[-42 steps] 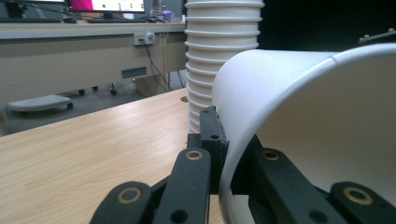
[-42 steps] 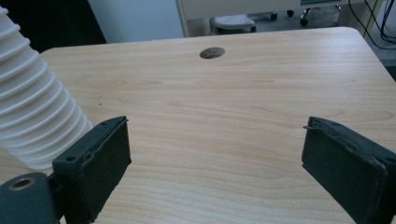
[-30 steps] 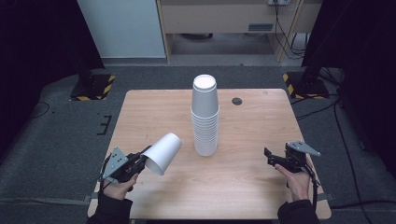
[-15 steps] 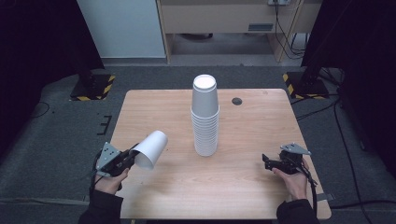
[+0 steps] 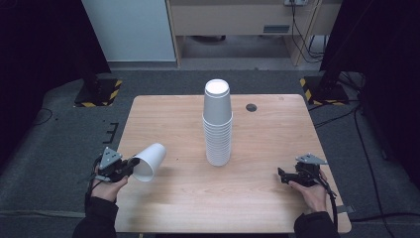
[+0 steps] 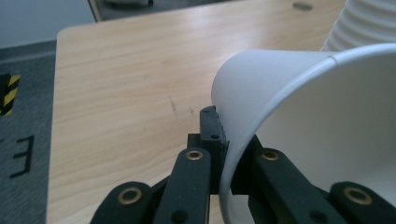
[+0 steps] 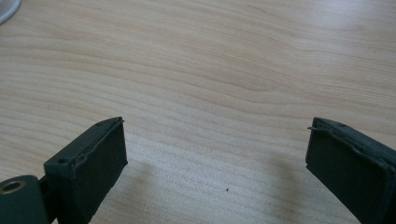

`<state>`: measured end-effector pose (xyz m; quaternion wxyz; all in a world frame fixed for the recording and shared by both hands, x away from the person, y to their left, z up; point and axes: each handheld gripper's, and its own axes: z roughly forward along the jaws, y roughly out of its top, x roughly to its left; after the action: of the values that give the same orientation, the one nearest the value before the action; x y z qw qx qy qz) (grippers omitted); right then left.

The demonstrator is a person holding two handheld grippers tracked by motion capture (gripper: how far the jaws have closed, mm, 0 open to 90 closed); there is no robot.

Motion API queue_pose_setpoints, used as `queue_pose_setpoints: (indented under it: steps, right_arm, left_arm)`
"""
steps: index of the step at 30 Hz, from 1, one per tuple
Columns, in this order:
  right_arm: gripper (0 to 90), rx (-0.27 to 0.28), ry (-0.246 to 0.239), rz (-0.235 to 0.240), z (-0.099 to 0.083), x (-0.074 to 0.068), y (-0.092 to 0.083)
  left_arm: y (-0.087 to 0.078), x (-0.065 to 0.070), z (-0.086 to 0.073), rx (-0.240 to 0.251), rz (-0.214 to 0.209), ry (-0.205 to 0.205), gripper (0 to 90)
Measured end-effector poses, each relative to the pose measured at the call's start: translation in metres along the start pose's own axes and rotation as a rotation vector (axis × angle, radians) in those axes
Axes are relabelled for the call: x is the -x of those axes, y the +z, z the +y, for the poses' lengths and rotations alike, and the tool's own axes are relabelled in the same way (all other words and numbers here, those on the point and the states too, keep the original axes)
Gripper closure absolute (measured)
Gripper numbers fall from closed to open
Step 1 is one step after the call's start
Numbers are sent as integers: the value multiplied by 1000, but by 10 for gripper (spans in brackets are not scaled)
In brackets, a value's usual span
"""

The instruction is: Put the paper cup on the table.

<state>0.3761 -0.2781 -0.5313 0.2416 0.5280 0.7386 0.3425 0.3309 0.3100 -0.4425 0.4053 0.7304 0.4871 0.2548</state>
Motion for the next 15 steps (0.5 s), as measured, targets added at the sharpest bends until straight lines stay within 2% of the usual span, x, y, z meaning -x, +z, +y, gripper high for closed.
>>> queue_pose_setpoints:
  steps: [4,8,12,13,15]
  right_arm:
    - [55,-20,-5,8,-2,0,2]
    - [55,-39,-4,14,-3,1,3]
    - [54,-57,-5,13,-5,1,4]
    - [54,-62,-9,14,-5,2,5]
    - [55,-63,-17,14,-6,2,5]
  left_arm:
    - [2,-3,3,-58,16,5,873]
    - [5,-3,7,-109,8,15,873]
    - [8,-3,12,-170,19,26,873]
    - [8,-3,12,-170,19,26,873]
    - [12,-5,16,-222,32,33,873]
